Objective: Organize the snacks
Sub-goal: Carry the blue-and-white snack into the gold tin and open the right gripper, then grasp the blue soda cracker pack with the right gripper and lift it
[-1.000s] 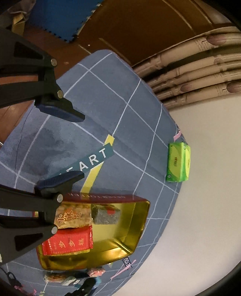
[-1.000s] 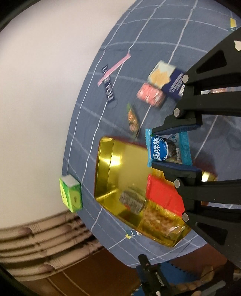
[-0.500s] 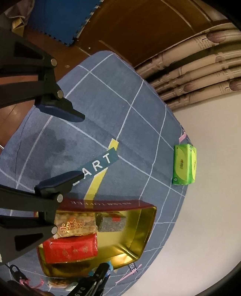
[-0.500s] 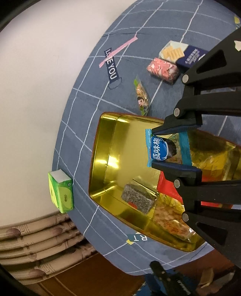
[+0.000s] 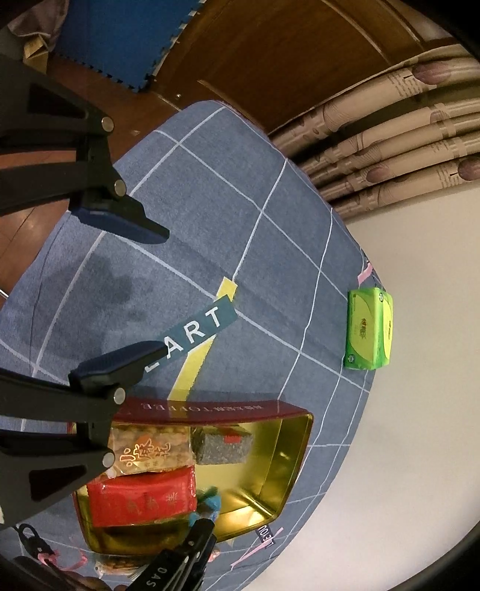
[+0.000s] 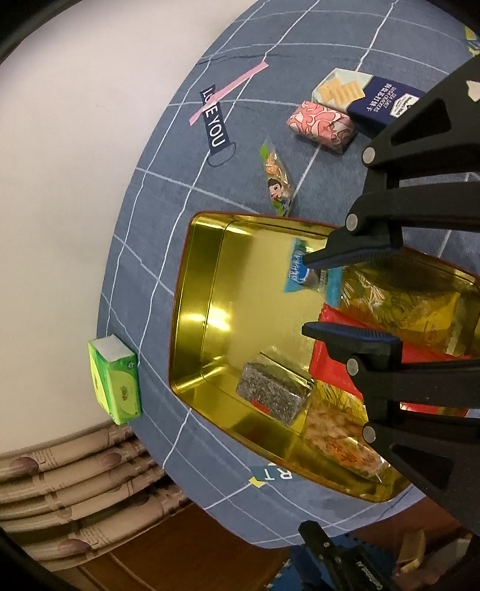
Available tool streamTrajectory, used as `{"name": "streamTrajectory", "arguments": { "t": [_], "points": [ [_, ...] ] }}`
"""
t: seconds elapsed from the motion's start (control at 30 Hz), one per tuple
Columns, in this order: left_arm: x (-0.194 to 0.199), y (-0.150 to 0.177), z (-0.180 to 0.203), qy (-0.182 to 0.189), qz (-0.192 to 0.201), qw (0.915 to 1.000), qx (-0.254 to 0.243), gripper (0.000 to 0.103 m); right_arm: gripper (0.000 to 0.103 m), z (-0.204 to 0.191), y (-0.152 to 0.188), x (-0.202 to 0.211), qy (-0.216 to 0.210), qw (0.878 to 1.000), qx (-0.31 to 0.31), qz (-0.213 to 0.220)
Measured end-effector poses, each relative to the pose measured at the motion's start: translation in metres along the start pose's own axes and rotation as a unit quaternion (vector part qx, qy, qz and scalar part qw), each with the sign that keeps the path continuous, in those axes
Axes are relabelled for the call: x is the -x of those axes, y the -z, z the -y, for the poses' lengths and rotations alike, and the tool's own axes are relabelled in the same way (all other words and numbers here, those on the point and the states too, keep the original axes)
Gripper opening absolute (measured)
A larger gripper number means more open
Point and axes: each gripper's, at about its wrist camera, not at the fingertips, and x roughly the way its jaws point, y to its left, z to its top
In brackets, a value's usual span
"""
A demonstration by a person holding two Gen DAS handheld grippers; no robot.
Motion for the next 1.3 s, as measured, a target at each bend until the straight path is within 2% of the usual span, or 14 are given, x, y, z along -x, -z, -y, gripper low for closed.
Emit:
{"name": "streamTrajectory", "arguments": {
  "t": [0.2,0.33,0.43,0.47,0.73,0.9,1.07,1.17,1.3],
  "points": [
    [0.001,0.000,-0.001,0.001,0.001,1.0000,0.000,0.056,0.034,0.008,0.003,0.023,-0.004,1.000,-0.013,0.019],
    [0.001,0.000,-0.003,0.001,-0.001,1.0000,0.007,0.056,0.037,0.026,0.009,0.041,0.021,0.999,-0.017,0.030],
    [0.001,-0.001,-0.005,0.002,-0.001,0.9999,0.011,0.056,0.047,0.052,0.012,0.046,0.053,0.998,-0.032,0.026],
    [0.001,-0.001,-0.005,0.003,-0.001,0.9999,0.012,0.056,0.054,0.060,0.014,0.046,0.058,0.997,-0.041,0.023],
    [0.000,0.000,-0.004,0.001,-0.005,0.9999,0.010,0.056,0.055,0.130,0.025,0.035,0.097,0.987,-0.126,-0.037],
    [-0.001,0.001,-0.003,-0.001,-0.007,0.9999,0.007,0.056,0.057,0.157,0.028,0.016,0.083,0.974,-0.198,-0.079],
    [-0.001,0.001,-0.003,0.000,-0.009,0.9999,0.005,0.056,0.059,0.165,0.024,-0.002,0.081,0.963,-0.233,-0.111],
    [-0.002,0.001,-0.003,-0.001,-0.011,0.9999,0.003,0.056,0.059,0.160,0.022,-0.014,0.100,0.960,-0.226,-0.130],
    [-0.002,0.002,-0.004,0.000,-0.012,0.9999,0.003,0.056,0.057,0.159,0.021,-0.021,0.104,0.959,-0.227,-0.137]
  ]
}}
